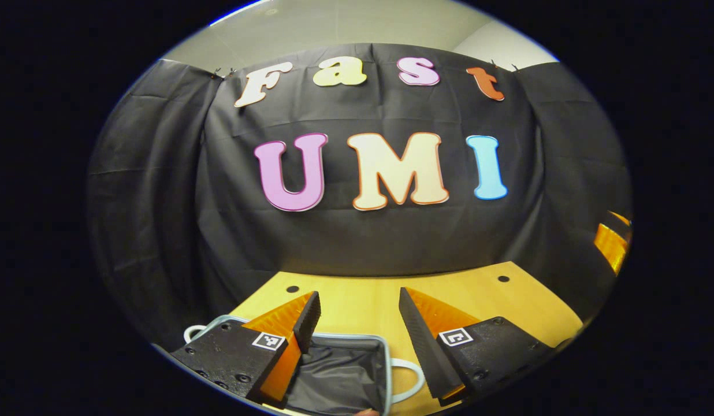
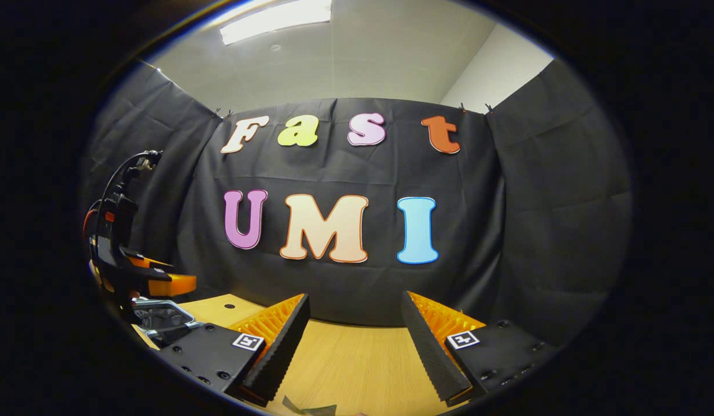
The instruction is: First open the suitcase, pack the skin care products into it, and then close the suitcase.
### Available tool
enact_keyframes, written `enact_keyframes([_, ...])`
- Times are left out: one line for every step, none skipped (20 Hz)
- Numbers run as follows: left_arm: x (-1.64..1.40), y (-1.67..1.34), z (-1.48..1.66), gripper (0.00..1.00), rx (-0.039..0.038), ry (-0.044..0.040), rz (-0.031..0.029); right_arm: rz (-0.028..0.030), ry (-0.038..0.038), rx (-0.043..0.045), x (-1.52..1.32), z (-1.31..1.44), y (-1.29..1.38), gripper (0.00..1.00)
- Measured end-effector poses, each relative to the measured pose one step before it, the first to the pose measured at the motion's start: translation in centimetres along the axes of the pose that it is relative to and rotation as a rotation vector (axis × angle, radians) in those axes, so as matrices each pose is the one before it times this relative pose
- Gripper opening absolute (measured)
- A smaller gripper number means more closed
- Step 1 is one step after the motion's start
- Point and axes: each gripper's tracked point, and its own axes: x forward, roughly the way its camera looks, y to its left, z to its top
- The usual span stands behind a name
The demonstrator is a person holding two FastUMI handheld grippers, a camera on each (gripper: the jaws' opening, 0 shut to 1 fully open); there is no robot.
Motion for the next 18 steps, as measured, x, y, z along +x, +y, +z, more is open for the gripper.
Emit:
enact_keyframes([-0.251, -1.022, -0.315, 0.81, -0.00172, 0.00338, -0.01021, 0.00240, -0.00215, 0.00223, -0.141, -0.022, -0.392, 0.98])
enact_keyframes([-0.181, -0.955, -0.343, 0.81, 0.00076, 0.00447, -0.01038, 0.00326, -0.00139, 0.00244, -0.187, -0.030, -0.256, 0.98])
enact_keyframes([-0.214, -1.014, -0.504, 0.81, -0.00292, 0.00845, -0.01192, 0.00615, 0.00025, 0.00256, -0.164, -0.067, -0.191, 1.00])
enact_keyframes([-0.202, -1.042, -0.585, 0.81, -0.00388, 0.00669, -0.01276, 0.00625, 0.00243, 0.00084, -0.192, -0.199, -0.114, 0.98])
enact_keyframes([-0.089, -1.079, -0.664, 0.81, -0.00645, 0.01199, -0.01868, 0.00817, 0.00188, 0.00087, -0.152, -0.131, -0.105, 0.98])
enact_keyframes([-0.011, -1.045, -0.742, 0.81, -0.00906, 0.01408, -0.01467, 0.00843, 0.00111, -0.00027, -0.135, -0.029, -0.031, 0.98])
enact_keyframes([-0.211, -0.861, -0.654, 0.81, -0.00764, 0.01243, -0.01355, 0.00745, 0.00011, -0.00177, -0.185, -0.073, -0.059, 0.98])
enact_keyframes([-0.160, -0.683, -0.694, 0.81, -0.00309, 0.01341, -0.00920, 0.00661, 0.00012, -0.00290, -0.159, 0.002, -0.047, 0.98])
enact_keyframes([-0.092, -0.703, -0.734, 0.81, -0.00288, 0.01567, -0.00708, 0.00663, -0.00135, -0.00217, -0.157, 0.061, -0.053, 0.98])
enact_keyframes([0.099, -0.830, -0.856, 0.81, -0.00247, 0.01825, -0.01338, 0.00447, -0.00296, -0.00170, -0.128, 0.063, -0.079, 0.98])
enact_keyframes([0.018, -0.850, -0.712, 0.81, -0.00364, 0.01815, -0.01431, 0.00326, 0.00013, -0.00231, -0.091, -0.050, -0.016, 0.99])
enact_keyframes([0.130, -0.687, -0.739, 0.81, -0.00100, 0.01295, -0.01324, 0.00203, 0.00366, -0.00174, -0.023, -0.146, -0.119, 0.98])
enact_keyframes([0.105, -0.593, -0.563, 0.82, 0.00047, 0.01605, -0.01335, 0.00232, 0.00577, -0.00009, -0.105, -0.223, -0.058, 0.98])
enact_keyframes([-0.040, -0.778, -0.833, 0.81, 0.00045, 0.01358, -0.01668, 0.00165, 0.00495, 0.00067, -0.093, -0.151, -0.041, 0.98])
enact_keyframes([0.100, -0.704, -0.666, 0.81, -0.00157, 0.01476, -0.01729, 0.00155, 0.00478, 0.00010, -0.131, -0.173, -0.061, 0.99])
enact_keyframes([0.217, -0.909, -0.879, 0.81, -0.00316, 0.01742, -0.02280, 0.00181, 0.00452, -0.00210, -0.070, -0.143, -0.060, 0.98])
enact_keyframes([0.150, -0.723, -0.900, 0.80, -0.00237, 0.01862, -0.01500, 0.00142, 0.00465, -0.00434, -0.086, -0.114, -0.079, 0.98])
enact_keyframes([0.201, -0.613, -1.015, 0.80, -0.00192, 0.02251, -0.01397, 0.00229, 0.00436, -0.00508, -0.135, -0.321, -0.061, 0.98])
